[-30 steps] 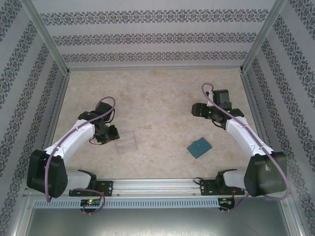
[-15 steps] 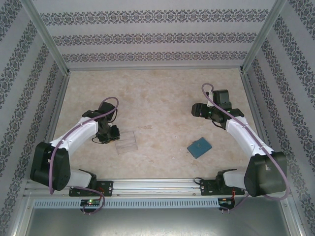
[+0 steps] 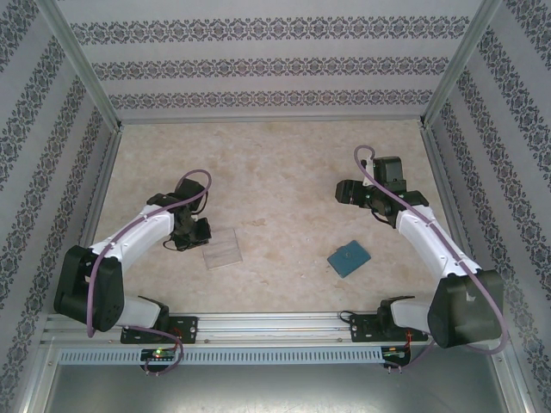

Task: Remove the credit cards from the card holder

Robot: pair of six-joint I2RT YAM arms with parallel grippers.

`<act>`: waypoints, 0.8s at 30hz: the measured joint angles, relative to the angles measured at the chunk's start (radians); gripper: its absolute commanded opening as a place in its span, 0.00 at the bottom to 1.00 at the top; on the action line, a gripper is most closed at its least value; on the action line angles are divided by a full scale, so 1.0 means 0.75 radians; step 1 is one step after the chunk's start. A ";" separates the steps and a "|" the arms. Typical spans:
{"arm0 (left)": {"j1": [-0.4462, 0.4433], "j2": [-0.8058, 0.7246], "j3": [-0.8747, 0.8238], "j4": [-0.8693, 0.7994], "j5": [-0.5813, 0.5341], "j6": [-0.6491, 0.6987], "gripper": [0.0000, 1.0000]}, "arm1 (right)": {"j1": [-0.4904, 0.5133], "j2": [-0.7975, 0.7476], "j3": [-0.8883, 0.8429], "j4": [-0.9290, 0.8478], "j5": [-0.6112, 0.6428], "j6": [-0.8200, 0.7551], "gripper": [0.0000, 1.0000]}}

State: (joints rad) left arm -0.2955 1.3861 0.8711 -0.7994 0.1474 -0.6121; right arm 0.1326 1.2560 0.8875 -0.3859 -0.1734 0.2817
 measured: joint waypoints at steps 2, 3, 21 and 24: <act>-0.006 0.001 0.003 -0.001 -0.014 0.007 0.07 | 0.001 -0.004 0.000 0.001 0.000 0.000 0.79; -0.011 0.002 0.006 -0.001 -0.018 0.008 0.06 | 0.001 -0.006 0.000 0.000 0.000 0.000 0.79; -0.157 0.206 0.391 -0.037 -0.104 0.079 0.02 | 0.004 -0.073 -0.013 0.001 0.024 -0.001 0.81; -0.191 0.286 0.485 -0.041 -0.109 0.081 0.02 | 0.004 -0.089 -0.015 0.001 0.026 -0.001 0.81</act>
State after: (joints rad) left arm -0.4385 1.6005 1.2350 -0.8303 0.0654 -0.5514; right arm 0.1352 1.1896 0.8764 -0.3855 -0.1535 0.2810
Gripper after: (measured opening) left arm 0.042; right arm 0.805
